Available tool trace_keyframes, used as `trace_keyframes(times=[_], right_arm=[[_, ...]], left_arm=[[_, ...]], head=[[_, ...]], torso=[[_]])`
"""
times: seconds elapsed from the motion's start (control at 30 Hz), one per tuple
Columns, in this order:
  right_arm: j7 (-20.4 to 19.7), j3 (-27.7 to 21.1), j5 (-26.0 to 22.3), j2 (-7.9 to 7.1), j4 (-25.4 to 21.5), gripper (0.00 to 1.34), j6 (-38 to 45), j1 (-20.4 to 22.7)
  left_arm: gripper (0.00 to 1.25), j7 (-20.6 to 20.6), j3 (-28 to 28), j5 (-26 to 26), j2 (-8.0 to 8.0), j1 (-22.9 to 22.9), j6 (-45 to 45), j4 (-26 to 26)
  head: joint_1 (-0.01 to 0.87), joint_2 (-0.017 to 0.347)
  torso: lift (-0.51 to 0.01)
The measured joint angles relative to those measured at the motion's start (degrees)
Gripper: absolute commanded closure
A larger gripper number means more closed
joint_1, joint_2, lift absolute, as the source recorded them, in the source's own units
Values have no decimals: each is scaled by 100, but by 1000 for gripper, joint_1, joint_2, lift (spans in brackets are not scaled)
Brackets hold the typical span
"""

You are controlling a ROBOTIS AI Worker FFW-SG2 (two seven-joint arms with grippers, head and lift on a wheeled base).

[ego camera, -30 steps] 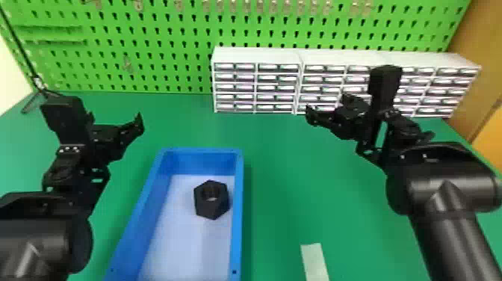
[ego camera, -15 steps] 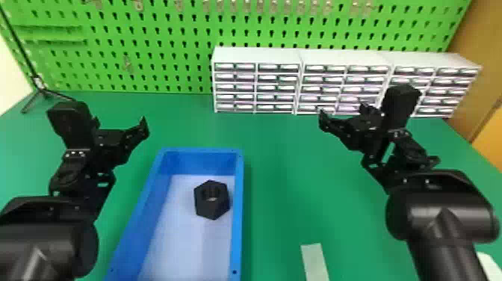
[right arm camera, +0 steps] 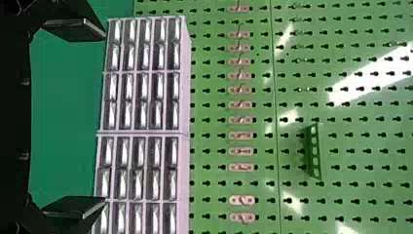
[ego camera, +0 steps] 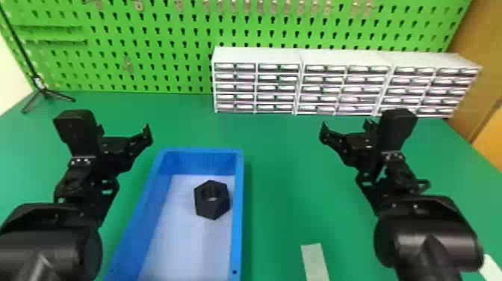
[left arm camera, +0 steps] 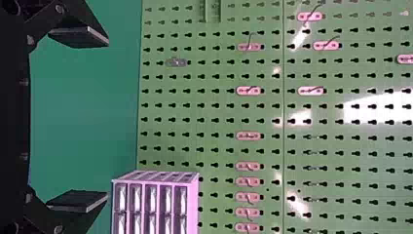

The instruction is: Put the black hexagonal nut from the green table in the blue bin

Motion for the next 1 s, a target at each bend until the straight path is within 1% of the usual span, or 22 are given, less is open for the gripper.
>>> trace_keyframes(times=[0.1, 0.23, 0.4, 0.63, 0.87, 1.0], right_arm=[[-301, 13, -65, 38, -8, 131, -163, 124], [-508, 57, -139, 55, -11, 134, -321, 256], [-676, 201, -170, -8, -12, 134, -454, 357], [-740, 322, -180, -98, -12, 133, -491, 403], [-747, 342, -185, -112, -12, 134, -480, 405], [-747, 362, -213, -149, -12, 134, -467, 395]], left_arm=[[170, 1, -12, -6, -14, 11, 0, 16], [170, 1, -32, -11, -25, 17, 0, 37], [170, 0, -58, -14, -29, 21, 0, 66], [170, 62, -148, -72, -42, -31, -38, 121], [170, 88, -187, -107, -51, -92, -89, 166], [170, 138, -194, -119, -63, -103, -97, 190]], head=[[683, 28], [683, 28], [683, 28], [683, 28], [683, 28], [683, 28]], torso=[[-96], [-96], [-96], [-96], [-96], [-96]])
